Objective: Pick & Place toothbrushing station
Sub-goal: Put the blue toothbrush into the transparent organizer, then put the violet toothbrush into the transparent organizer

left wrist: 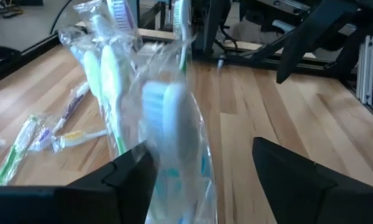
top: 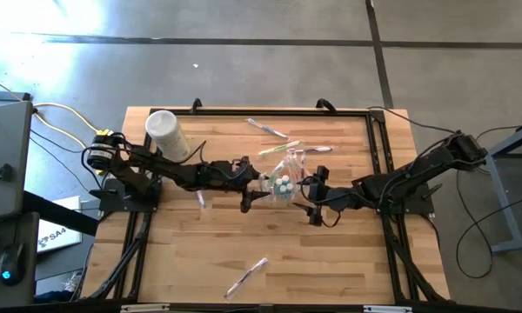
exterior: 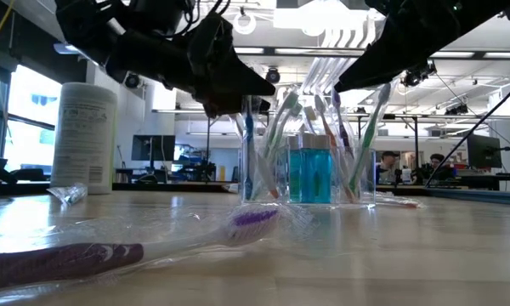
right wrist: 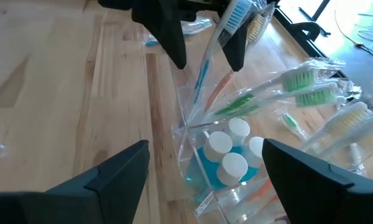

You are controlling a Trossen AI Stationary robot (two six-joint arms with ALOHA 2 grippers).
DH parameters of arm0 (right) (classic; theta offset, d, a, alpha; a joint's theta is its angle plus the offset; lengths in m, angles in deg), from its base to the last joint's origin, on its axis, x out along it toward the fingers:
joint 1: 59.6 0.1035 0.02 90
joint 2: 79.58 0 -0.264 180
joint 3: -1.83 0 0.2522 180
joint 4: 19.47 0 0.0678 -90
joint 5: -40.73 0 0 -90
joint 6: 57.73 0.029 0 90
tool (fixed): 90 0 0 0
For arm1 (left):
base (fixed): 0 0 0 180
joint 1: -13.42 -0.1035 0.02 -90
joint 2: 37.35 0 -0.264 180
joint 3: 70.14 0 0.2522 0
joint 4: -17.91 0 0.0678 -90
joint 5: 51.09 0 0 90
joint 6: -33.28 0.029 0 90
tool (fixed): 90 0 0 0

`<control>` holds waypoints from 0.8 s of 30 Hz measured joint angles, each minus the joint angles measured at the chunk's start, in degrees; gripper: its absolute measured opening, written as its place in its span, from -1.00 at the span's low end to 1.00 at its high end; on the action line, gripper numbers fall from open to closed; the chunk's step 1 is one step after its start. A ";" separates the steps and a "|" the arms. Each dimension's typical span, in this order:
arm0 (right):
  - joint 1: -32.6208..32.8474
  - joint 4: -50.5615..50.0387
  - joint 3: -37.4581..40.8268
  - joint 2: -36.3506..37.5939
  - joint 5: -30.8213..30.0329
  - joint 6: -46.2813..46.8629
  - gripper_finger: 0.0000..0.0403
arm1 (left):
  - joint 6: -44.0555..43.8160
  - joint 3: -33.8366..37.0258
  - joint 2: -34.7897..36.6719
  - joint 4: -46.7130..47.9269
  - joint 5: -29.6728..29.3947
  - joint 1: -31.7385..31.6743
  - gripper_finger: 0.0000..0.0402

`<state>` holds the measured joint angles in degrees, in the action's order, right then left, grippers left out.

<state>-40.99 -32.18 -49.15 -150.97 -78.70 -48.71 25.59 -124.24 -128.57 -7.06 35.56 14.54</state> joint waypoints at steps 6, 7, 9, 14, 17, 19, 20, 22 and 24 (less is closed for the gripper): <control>0.00 -0.17 0.00 0.00 0.00 0.00 0.52 | 2.74 -3.94 0.04 8.73 1.22 0.02 0.29; 0.00 -0.20 0.00 0.00 0.00 0.00 0.52 | 2.86 -4.66 0.05 10.38 1.30 0.02 0.29; 0.00 -0.20 0.00 0.00 0.00 0.00 0.52 | 2.93 -6.32 0.07 14.61 1.14 0.02 0.29; 0.00 -0.17 0.00 0.00 0.02 0.00 0.52 | 2.94 -13.47 0.07 27.30 -4.79 0.04 0.29; 0.00 -0.17 0.00 0.02 0.02 0.00 0.52 | 3.69 -17.96 0.07 34.85 -6.59 0.02 0.29; 0.00 -0.17 0.00 0.02 0.02 0.00 0.52 | 4.83 -20.36 0.07 36.85 -6.66 0.20 0.29; 0.00 -0.17 0.00 0.02 0.02 0.01 0.52 | 4.99 -21.29 0.07 37.27 -6.76 0.59 0.29; 0.00 -0.22 0.00 0.02 0.02 0.00 0.52 | 6.12 -22.95 0.07 37.80 -6.83 0.90 0.29; 0.00 -0.44 0.00 0.02 0.08 0.00 0.52 | 7.06 -24.94 0.07 39.04 -6.80 1.72 0.29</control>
<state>-40.99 -32.61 -49.15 -150.95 -78.62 -48.71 32.65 -149.18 -128.50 31.99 28.76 16.27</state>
